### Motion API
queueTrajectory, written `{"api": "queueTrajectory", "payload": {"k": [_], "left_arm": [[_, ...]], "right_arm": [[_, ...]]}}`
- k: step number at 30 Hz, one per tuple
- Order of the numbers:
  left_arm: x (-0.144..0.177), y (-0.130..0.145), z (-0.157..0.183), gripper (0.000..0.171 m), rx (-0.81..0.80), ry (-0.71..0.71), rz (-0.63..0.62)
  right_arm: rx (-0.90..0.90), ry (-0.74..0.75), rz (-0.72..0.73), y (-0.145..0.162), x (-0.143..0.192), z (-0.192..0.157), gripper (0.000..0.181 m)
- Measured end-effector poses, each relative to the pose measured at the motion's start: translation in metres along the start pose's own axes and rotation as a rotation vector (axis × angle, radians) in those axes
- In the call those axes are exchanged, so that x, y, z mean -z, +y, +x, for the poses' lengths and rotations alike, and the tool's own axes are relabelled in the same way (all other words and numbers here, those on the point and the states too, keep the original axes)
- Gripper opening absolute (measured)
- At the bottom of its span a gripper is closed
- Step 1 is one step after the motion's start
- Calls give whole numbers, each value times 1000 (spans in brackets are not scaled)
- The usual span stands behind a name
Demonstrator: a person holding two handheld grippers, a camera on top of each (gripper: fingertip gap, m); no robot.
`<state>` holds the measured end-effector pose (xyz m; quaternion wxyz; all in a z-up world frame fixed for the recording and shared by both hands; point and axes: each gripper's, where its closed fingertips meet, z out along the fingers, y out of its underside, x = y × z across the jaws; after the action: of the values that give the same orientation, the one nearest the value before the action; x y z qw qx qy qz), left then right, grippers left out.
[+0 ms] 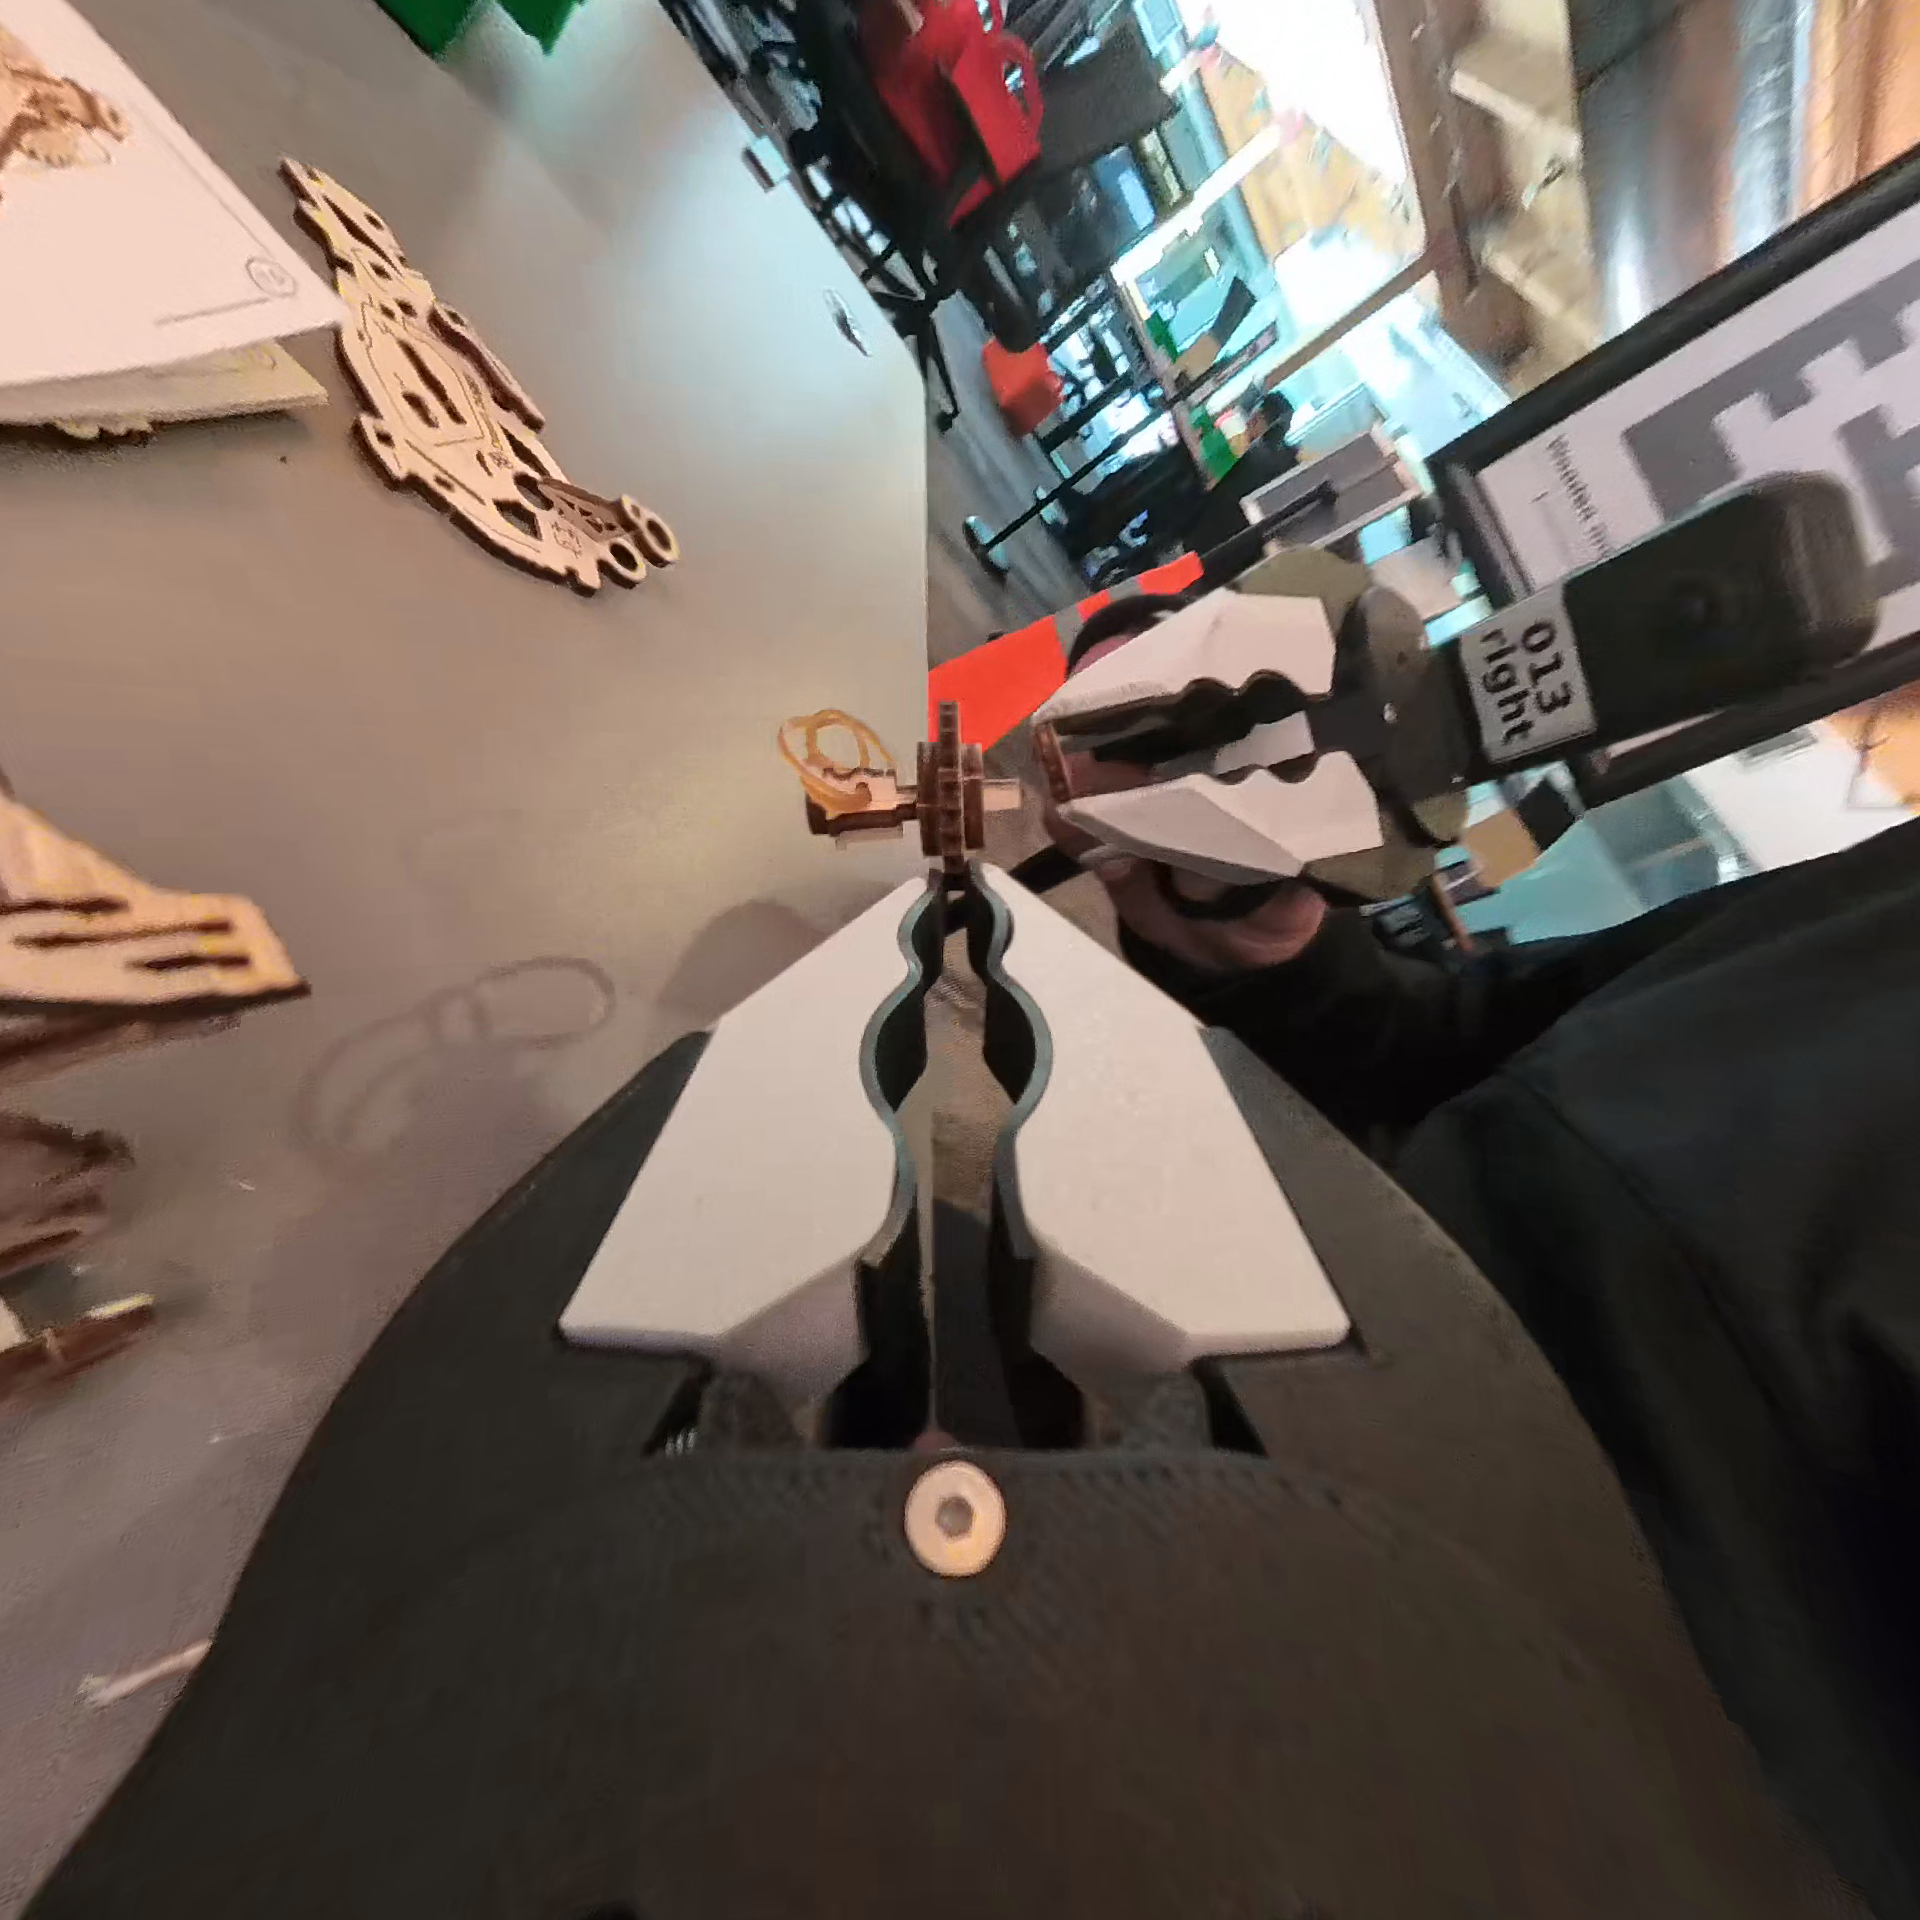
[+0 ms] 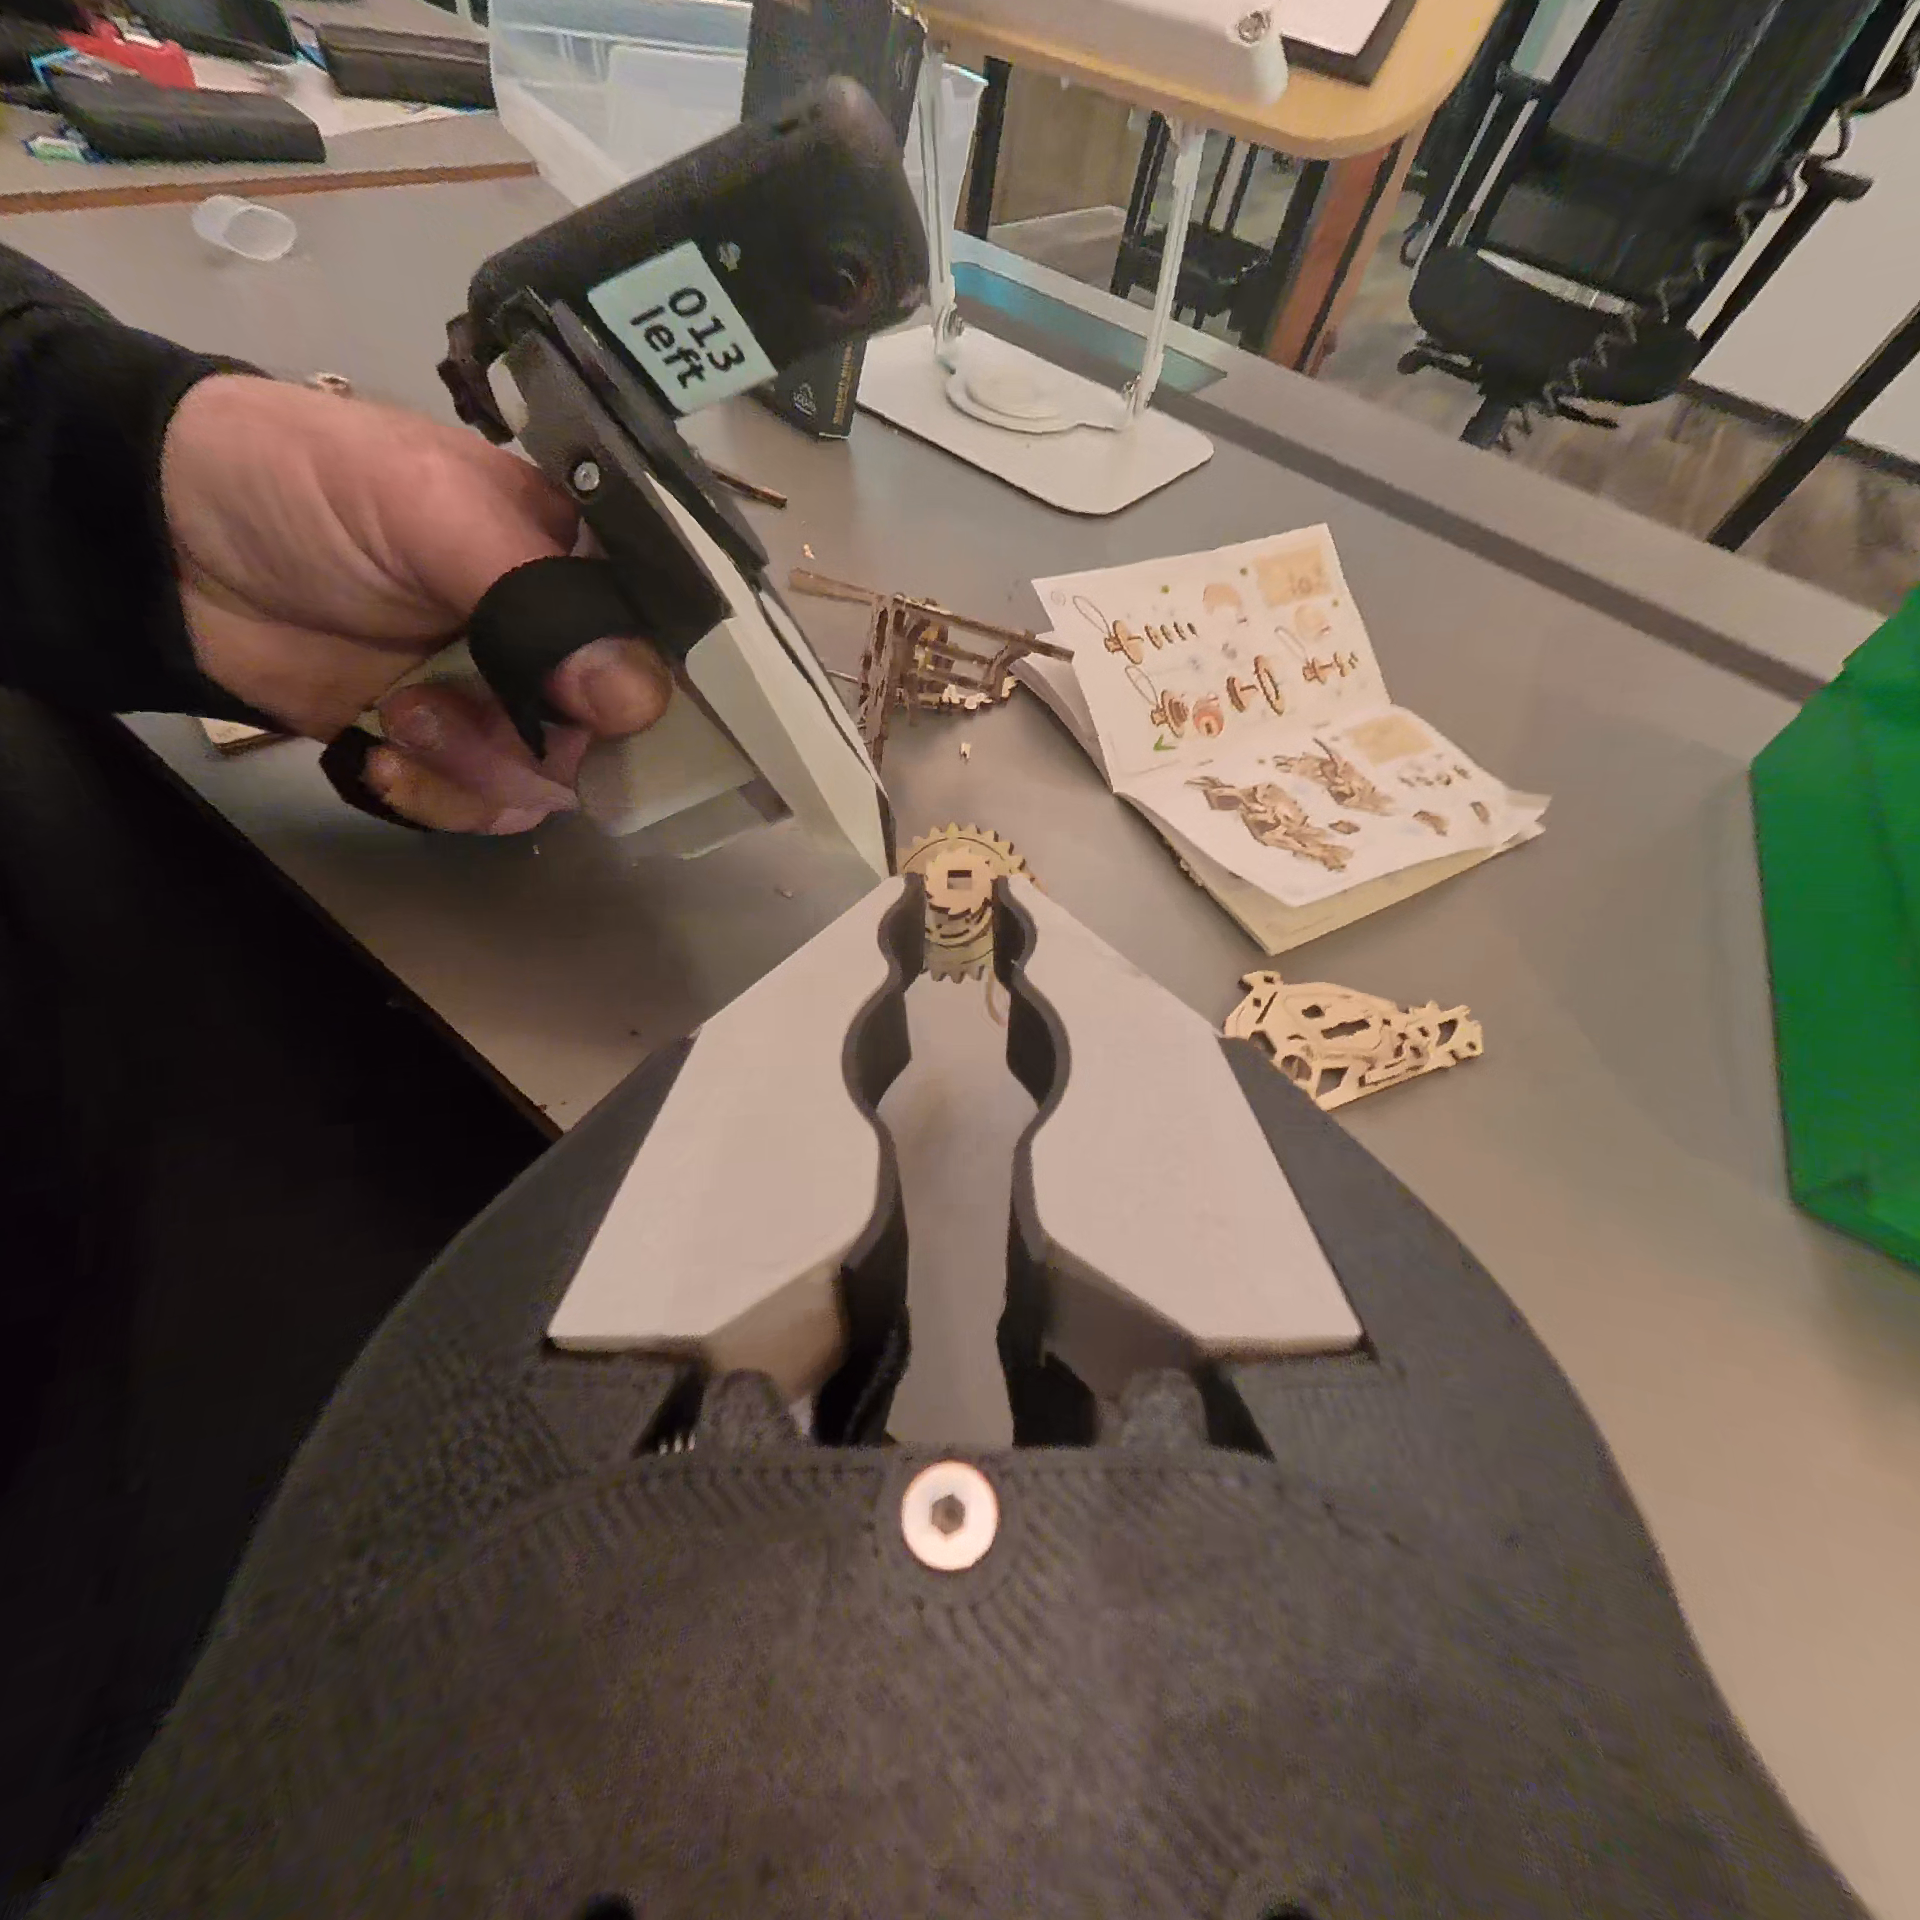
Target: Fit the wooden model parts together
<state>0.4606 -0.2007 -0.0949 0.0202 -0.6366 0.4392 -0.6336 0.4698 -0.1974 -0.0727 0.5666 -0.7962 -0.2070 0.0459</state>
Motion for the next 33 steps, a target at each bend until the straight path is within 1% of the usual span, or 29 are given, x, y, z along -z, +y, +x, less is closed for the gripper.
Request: {"api": "queueTrajectory", "payload": {"k": [3, 10, 21, 29, 33], "left_arm": [[2, -3, 1, 1, 77, 36, 23], [4, -3, 3, 1, 160, 79, 18], [5, -2, 2, 1, 198, 97, 3], [3, 5, -3, 1, 225, 89, -33], [1, 10, -8, 1, 266, 76, -59]], "right_arm": [[69, -8, -18, 0, -2, 1, 10], [184, -85, -32, -1, -6, -4, 9], [338, -189, -75, 2, -12, -4, 10], [342, -332, -106, 9, -12, -8, 10], [318, -417, -148, 22, -16, -9, 10]]}}
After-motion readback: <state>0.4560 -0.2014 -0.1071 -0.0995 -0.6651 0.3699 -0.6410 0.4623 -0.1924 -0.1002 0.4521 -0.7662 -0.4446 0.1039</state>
